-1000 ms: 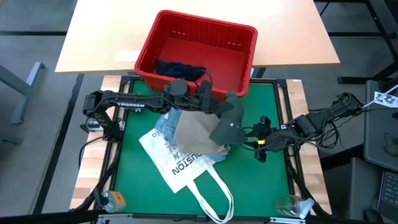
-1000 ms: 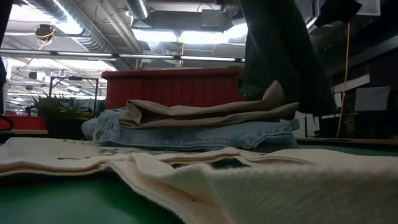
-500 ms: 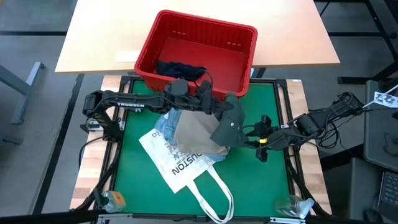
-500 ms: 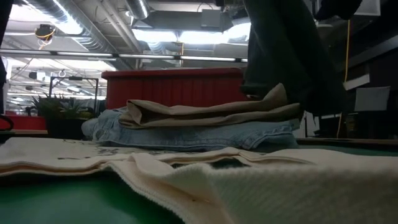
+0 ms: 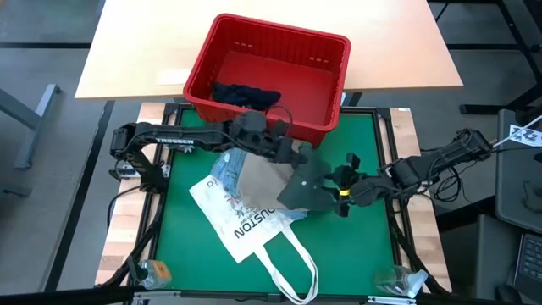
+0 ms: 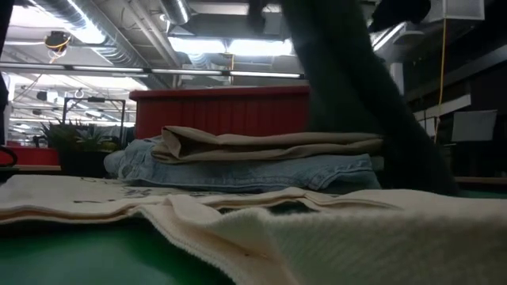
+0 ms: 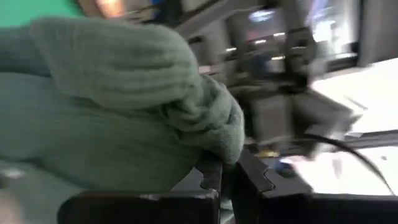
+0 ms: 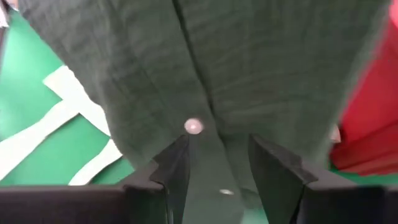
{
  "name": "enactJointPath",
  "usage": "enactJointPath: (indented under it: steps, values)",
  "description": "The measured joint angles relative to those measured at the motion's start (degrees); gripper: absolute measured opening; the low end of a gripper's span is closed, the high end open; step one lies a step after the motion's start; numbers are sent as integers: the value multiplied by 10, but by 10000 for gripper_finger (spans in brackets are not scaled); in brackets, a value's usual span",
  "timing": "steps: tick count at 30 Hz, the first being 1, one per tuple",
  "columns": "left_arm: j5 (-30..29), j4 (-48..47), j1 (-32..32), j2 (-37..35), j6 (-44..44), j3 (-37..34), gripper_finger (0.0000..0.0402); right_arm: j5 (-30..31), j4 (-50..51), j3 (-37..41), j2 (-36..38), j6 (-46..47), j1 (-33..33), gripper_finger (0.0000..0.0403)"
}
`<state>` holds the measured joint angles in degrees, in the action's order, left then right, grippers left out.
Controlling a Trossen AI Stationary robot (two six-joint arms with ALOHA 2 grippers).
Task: Fold Laundry from Bin
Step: Stack the green shirt on top of the beige shorts
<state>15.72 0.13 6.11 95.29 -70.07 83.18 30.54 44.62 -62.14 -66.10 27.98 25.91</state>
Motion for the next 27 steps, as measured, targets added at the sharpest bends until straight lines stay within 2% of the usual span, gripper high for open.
enactJointPath:
  steps: [3, 6, 11, 19, 22, 27]
  values:
    - [-16, -106, 10, -32, 42, -1, 5, -6, 7, 0, -14, 0, -10, 163]
    - [-72, -211, 15, -81, 75, -1, 5, -7, 3, 0, -18, -8, -13, 163]
    - [-130, -340, 24, -134, 97, 0, 4, -1, -35, 0, -29, -28, -36, 163]
    - [-207, -551, 45, -164, 148, -1, 4, -3, -86, 0, -94, -57, -90, 163]
    - [-222, -588, 48, -160, 164, -6, 3, -7, -92, 0, -119, -64, -108, 163]
    - [-258, -595, 48, -158, 182, -42, 6, -11, -92, 0, -162, -64, -139, 163]
